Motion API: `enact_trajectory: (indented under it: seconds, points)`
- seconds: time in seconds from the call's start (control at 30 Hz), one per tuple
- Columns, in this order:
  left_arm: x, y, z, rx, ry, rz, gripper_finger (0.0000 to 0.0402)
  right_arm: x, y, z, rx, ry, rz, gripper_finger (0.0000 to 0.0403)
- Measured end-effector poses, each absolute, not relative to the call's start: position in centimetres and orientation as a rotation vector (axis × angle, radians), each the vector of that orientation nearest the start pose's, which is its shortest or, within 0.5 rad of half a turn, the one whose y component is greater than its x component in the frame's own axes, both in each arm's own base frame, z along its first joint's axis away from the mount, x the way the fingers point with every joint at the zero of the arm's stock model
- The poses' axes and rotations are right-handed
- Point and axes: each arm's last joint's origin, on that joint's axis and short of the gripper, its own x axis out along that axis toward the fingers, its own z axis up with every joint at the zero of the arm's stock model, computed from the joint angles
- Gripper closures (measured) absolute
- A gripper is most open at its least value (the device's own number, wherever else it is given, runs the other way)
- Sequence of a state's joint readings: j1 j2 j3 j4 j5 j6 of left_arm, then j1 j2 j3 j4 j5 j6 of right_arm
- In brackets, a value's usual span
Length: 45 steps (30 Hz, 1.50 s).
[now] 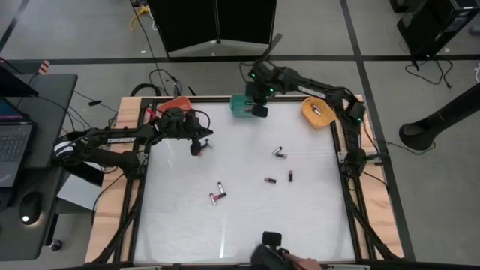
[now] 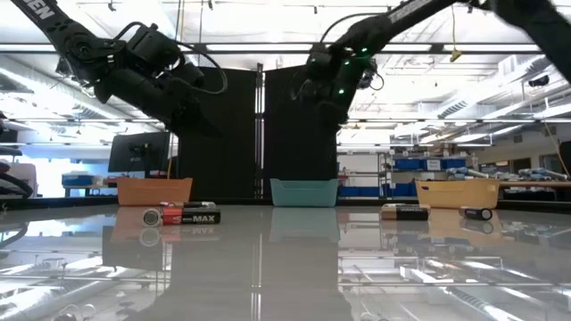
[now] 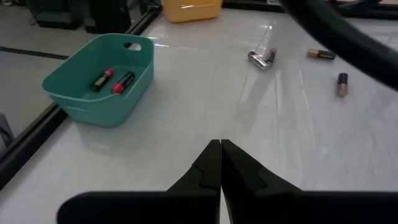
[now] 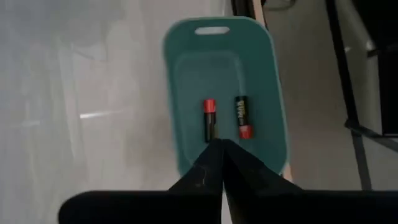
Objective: Sort batteries
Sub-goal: Put the silver battery into the yellow bin
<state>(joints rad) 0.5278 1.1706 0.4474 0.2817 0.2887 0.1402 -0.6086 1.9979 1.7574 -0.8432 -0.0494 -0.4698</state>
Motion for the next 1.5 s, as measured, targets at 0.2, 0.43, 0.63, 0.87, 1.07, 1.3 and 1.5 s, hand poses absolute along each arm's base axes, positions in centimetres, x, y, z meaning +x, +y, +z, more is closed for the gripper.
enact_trajectory:
  seconds: [0.2, 0.43, 0.63, 0.87, 1.07, 1.3, 1.5]
  points:
    - [20.9, 9.8, 19.7, 0.044, 0.508, 0.112, 0.0391, 32.6, -19.7, 25.5, -0.084, 0.959, -0.252, 0.0394]
    - [22.1, 7.5, 20.8, 0.164, 0.584, -0.044, 0.0391, 29.6, -13.4, 24.3, -0.079, 0.752, -0.261, 0.0393]
    - [22.7, 5.9, 21.0, 0.139, 0.635, -0.177, 0.0392, 27.4, -9.5, 23.4, -0.060, 0.635, -0.254, 0.0390]
    - [25.4, 4.5, 20.2, 0.110, 0.757, -0.274, 0.0392, 26.2, -7.3, 23.3, -0.055, 0.599, -0.292, 0.0390]
    - [27.4, 3.5, 18.9, 0.095, 0.910, -0.355, 0.0391, 26.2, -6.2, 23.0, -0.045, 0.601, -0.301, 0.0390]
    - [28.2, 1.6, 17.6, 0.181, 0.978, -0.452, 0.0360, 26.1, -5.4, 22.5, -0.031, 0.614, -0.290, 0.0389]
    - [28.7, 0.0, 17.0, 0.287, 0.953, -0.516, 0.0302, 26.2, -4.9, 22.5, -0.043, 0.614, -0.293, 0.0390]
